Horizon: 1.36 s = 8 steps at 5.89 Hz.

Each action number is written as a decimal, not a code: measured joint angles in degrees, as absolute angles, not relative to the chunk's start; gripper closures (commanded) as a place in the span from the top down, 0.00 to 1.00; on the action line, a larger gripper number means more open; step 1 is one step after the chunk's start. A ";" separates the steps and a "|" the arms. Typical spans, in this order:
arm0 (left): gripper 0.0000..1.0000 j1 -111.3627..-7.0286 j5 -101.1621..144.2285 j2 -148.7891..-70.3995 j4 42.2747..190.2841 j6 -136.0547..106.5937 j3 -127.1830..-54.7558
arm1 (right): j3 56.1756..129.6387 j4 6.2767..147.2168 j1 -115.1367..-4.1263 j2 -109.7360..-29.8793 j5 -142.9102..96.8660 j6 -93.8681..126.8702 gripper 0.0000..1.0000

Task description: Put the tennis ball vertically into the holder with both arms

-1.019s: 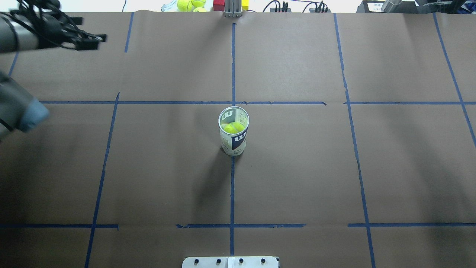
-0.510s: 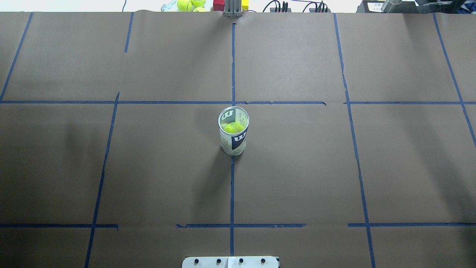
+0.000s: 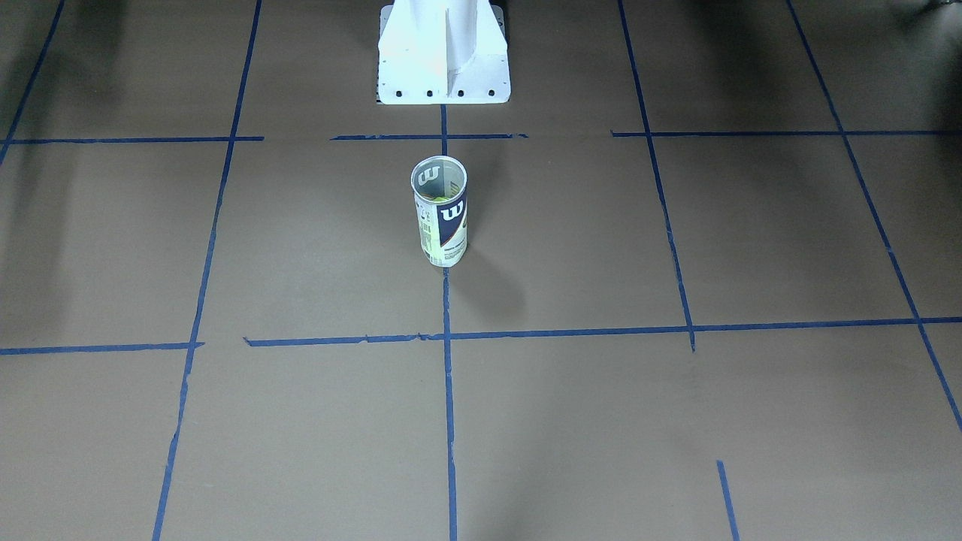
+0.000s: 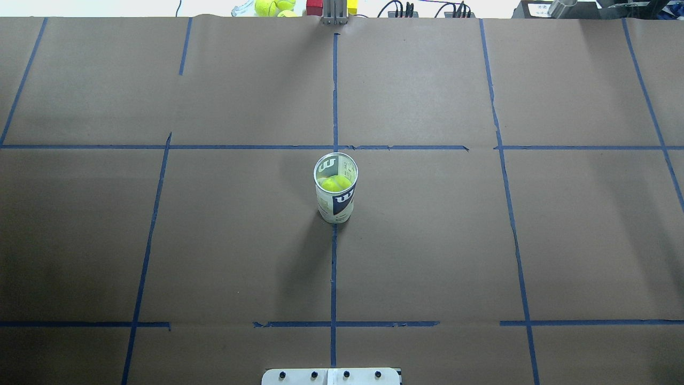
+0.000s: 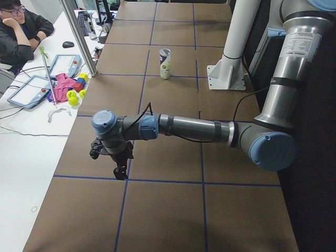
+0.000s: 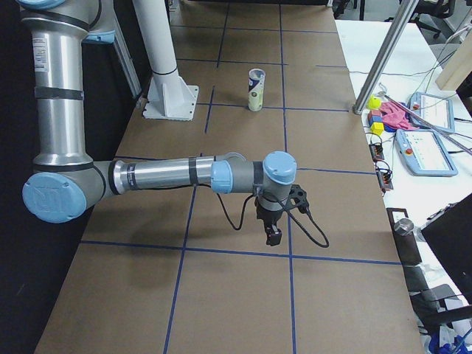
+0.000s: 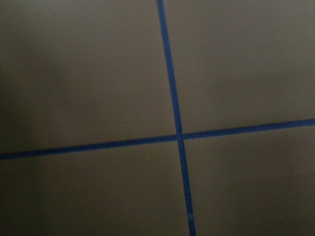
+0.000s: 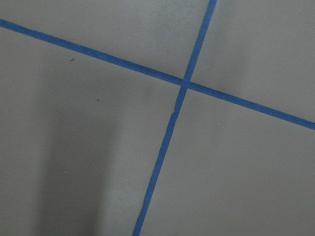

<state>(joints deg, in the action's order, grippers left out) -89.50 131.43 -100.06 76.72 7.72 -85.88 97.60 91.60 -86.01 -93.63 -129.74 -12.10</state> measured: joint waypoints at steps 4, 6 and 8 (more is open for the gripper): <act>1.00 -88.98 131.31 -94.82 81.32 7.77 -86.07 | 97.54 90.17 -86.01 -94.71 -129.96 -10.79 1.00; 1.00 -86.95 131.09 -94.83 81.77 7.90 -86.75 | 97.25 90.10 -85.97 -94.67 -129.91 -10.81 1.00; 1.00 -86.53 130.90 -94.51 81.68 7.91 -87.79 | 97.21 90.09 -85.96 -94.66 -129.93 -10.81 1.00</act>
<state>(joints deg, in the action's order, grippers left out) -86.53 130.90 -94.51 81.68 7.91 -87.79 97.21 90.09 -85.96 -94.66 -129.93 -10.81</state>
